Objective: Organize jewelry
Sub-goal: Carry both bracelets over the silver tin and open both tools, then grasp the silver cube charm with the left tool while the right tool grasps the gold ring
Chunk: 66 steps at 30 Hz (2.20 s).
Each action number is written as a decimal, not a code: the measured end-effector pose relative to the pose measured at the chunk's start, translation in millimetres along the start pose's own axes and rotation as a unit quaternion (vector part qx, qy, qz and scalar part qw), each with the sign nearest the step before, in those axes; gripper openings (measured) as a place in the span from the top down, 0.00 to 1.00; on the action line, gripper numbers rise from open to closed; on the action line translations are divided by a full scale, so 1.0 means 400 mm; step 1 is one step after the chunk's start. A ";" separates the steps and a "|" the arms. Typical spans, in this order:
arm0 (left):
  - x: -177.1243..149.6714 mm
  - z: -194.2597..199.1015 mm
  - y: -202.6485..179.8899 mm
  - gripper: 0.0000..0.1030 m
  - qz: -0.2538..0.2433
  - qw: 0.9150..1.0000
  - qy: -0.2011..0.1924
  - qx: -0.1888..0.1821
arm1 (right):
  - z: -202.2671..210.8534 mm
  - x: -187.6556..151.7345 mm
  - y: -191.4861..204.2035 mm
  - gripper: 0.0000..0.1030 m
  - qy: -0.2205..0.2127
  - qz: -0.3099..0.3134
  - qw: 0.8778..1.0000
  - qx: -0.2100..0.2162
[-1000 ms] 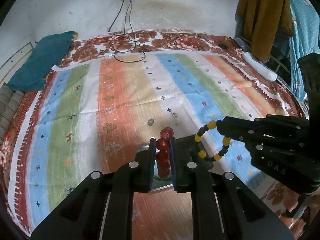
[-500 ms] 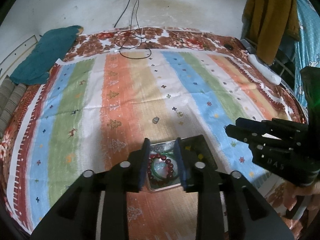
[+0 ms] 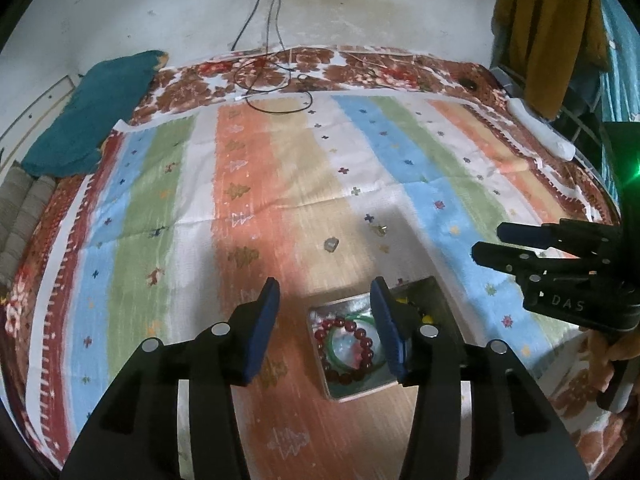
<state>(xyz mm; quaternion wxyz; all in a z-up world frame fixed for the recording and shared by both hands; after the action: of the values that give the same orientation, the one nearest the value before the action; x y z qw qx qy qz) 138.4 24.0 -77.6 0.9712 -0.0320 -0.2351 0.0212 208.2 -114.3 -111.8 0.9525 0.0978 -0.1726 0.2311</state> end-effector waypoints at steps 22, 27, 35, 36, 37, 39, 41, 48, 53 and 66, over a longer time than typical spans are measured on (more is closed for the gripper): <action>0.074 -0.195 -0.010 0.50 -0.056 0.995 0.084 0.019 | -0.153 0.086 -0.034 0.55 0.053 0.026 0.998 -0.011; 0.098 -0.245 0.011 0.50 -0.043 0.994 0.098 0.007 | -0.195 0.103 -0.057 0.55 0.065 0.023 0.998 -0.014; 0.123 -0.294 0.000 0.51 -0.065 0.992 0.106 -0.005 | -0.252 0.132 -0.059 0.55 0.076 0.029 0.997 -0.006; 0.125 -0.300 -0.002 0.51 -0.069 0.992 0.106 -0.005 | -0.259 0.135 -0.058 0.55 0.077 0.030 0.997 -0.005; 0.127 -0.307 -0.003 0.51 -0.073 0.992 0.106 -0.006 | -0.262 0.137 -0.058 0.55 0.078 0.030 0.996 -0.004; 0.129 -0.319 -0.004 0.51 -0.076 0.991 0.110 -0.007 | -0.272 0.143 -0.059 0.55 0.079 0.030 0.996 -0.005; 0.134 -0.332 -0.007 0.51 -0.079 0.990 0.116 -0.008 | -0.281 0.148 -0.063 0.55 0.079 0.028 0.996 -0.006; 0.132 -0.381 -0.022 0.51 -0.099 0.986 0.137 -0.007 | -0.324 0.158 -0.066 0.55 0.093 0.029 0.995 -0.008; 0.139 -0.414 -0.016 0.51 -0.099 0.984 0.147 -0.011 | -0.345 0.166 -0.068 0.55 0.099 0.031 0.995 -0.008; 0.149 -0.476 -0.028 0.57 -0.127 0.977 0.169 -0.016 | -0.398 0.184 -0.079 0.61 0.115 0.030 0.993 -0.004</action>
<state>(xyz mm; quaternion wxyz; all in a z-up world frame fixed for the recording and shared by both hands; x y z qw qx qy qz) 278.6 6.4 -218.5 0.9911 -0.0204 -0.0697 -0.1117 329.7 -69.6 -234.2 0.9591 0.0613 -0.0661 0.2684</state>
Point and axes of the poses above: each gripper's, at about its wrist camera, not at the fingertips, and z roughly against the way its jaws point, y to its left, x to its top, the point moved 7 cm from there along -z, roughly the way its jaws point, and after that the axes turned 11 degrees about y, right-handed, at the moved point
